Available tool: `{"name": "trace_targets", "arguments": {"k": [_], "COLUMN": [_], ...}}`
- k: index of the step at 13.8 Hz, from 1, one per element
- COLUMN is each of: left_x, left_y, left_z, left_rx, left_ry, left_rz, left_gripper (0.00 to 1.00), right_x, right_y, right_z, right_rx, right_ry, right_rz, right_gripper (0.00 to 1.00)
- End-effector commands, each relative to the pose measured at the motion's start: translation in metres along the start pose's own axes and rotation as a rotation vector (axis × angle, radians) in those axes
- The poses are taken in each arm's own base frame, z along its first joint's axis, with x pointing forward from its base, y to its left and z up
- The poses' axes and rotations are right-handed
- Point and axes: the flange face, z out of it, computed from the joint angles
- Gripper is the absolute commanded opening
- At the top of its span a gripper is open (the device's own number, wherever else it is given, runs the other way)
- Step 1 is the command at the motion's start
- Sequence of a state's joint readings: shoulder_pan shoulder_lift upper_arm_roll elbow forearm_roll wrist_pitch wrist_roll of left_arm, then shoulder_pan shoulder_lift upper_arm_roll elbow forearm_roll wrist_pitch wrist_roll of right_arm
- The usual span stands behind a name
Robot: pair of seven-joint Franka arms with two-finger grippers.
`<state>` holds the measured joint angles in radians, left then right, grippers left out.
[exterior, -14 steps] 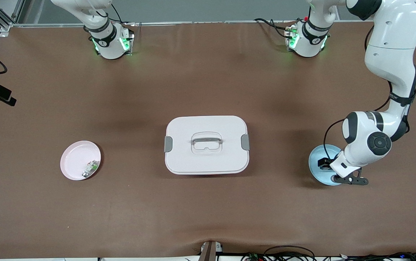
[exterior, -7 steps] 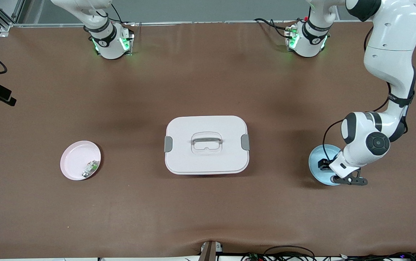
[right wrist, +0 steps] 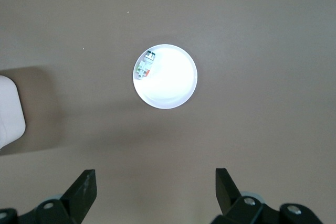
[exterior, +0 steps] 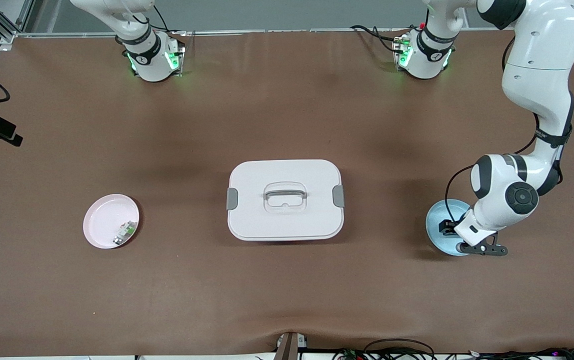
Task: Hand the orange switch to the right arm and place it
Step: 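Close the left gripper on the black-and-orange switch, then lift the switch with the left gripper and carry it over the box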
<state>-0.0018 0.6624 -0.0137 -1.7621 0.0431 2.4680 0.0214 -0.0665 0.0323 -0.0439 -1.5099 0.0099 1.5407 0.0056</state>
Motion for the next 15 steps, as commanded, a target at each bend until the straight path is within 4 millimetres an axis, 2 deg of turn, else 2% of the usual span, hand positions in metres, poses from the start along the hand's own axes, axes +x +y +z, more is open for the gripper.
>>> {"name": "trace_targets", "arguments": {"k": [1, 4, 5, 9, 11, 13, 14, 15], "left_x": [-0.002, -0.004, -0.004, -0.016, -0.025, -0.030, -0.031, -0.032], "left_y": [0.001, -0.013, -0.011, -0.003, 0.007, 0.019, 0.033, 0.058], "left_z": [-0.046, -0.110, -0.134, -0.220, -0.261, -0.291, -0.304, -0.311], "left_rx": [-0.057, -0.090, -0.142, -0.351, -0.463, -0.555, -0.579, -0.583], "left_ry": [-0.038, -0.085, -0.105, -0.172, -0.215, -0.272, -0.298, -0.345], "left_rz": [-0.101, -0.278, -0.373, -0.678, -0.811, -0.975, -1.049, -1.122], "left_gripper": [0.23, 0.21, 0.16, 0.15, 0.15, 0.15, 0.15, 0.15], "right_x": [0.000, 0.001, 0.001, 0.001, 0.001, 0.002, 0.003, 0.003], "right_y": [0.003, 0.005, 0.005, 0.005, 0.006, 0.009, 0.009, 0.009], "right_z": [-0.002, -0.001, -0.001, -0.002, -0.001, 0.000, 0.000, -0.001], "right_rx": [-0.003, -0.004, -0.004, -0.004, -0.004, 0.008, 0.012, 0.013], "right_ry": [0.000, -0.003, -0.002, 0.000, -0.002, -0.001, 0.000, 0.003], "right_rz": [0.008, 0.011, 0.010, 0.010, 0.013, 0.023, 0.023, 0.022], "right_gripper": [1.00, 1.00, 1.00, 1.00, 1.00, 1.00, 1.00, 1.00]}}
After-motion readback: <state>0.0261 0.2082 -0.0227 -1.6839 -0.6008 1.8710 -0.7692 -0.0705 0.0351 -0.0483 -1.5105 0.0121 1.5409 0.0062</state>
